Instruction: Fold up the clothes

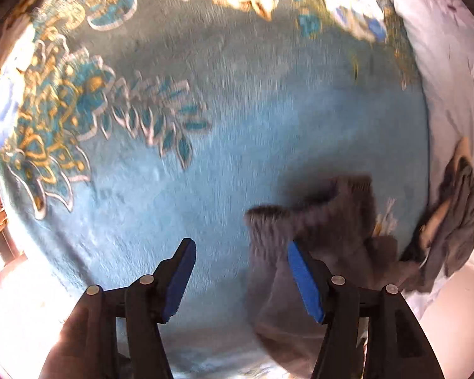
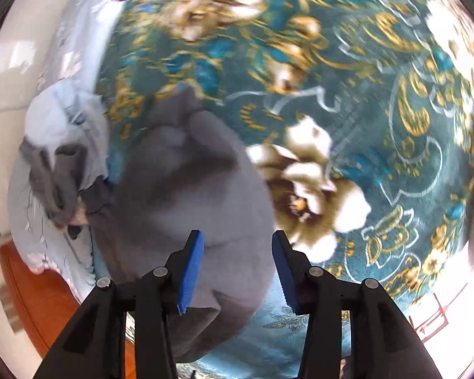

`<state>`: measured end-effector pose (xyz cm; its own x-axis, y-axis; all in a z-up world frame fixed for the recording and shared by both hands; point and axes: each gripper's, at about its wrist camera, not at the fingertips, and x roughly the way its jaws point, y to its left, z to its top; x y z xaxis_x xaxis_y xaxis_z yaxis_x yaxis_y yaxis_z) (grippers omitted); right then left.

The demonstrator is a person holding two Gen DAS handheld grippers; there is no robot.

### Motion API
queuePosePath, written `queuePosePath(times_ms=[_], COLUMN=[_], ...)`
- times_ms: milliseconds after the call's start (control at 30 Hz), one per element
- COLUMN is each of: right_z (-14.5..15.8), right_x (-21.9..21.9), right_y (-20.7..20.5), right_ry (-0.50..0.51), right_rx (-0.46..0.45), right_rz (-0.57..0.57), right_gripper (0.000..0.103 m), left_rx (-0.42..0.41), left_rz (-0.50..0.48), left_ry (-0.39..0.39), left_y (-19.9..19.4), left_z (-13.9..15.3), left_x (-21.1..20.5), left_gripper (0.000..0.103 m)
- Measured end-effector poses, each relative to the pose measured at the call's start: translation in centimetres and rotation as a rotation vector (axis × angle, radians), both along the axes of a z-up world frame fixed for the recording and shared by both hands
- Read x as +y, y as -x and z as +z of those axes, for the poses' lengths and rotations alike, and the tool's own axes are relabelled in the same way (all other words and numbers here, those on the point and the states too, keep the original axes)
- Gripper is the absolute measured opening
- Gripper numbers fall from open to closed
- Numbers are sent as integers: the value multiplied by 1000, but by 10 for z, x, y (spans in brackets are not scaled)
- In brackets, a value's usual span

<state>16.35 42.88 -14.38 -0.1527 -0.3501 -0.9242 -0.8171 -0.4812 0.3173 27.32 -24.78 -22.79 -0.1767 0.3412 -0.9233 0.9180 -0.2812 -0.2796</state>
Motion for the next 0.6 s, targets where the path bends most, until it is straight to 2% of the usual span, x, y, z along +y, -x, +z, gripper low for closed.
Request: queuePosePath(times_ms=[133, 233, 333, 433, 500, 567, 600], right_z=[-33, -49, -64, -77, -83, -86, -86], right_x=[8, 13, 19, 23, 22, 18, 15], right_y=[-3, 12, 32, 46, 50, 55, 57], right_ry=[36, 31, 2, -35, -13, 22, 37], right_rx=[-19, 13, 23, -4, -7, -5, -7], right_rz=[-71, -101, -77, -36, -38, -32, -17], right_gripper=[52, 53, 54, 54, 54, 53, 46], left_rx=[0, 1, 2, 0, 2, 5, 0], left_rz=[-27, -21, 1, 4, 0, -14, -30], left_ry=[-18, -5, -4, 8, 17, 33, 46], left_y=[14, 23, 32, 41, 48, 56, 60], left_z=[-12, -18, -23, -27, -26, -22, -20], left_x=[24, 33, 41, 52, 58, 65, 68], left_gripper=[65, 65, 65, 65, 58, 40, 33])
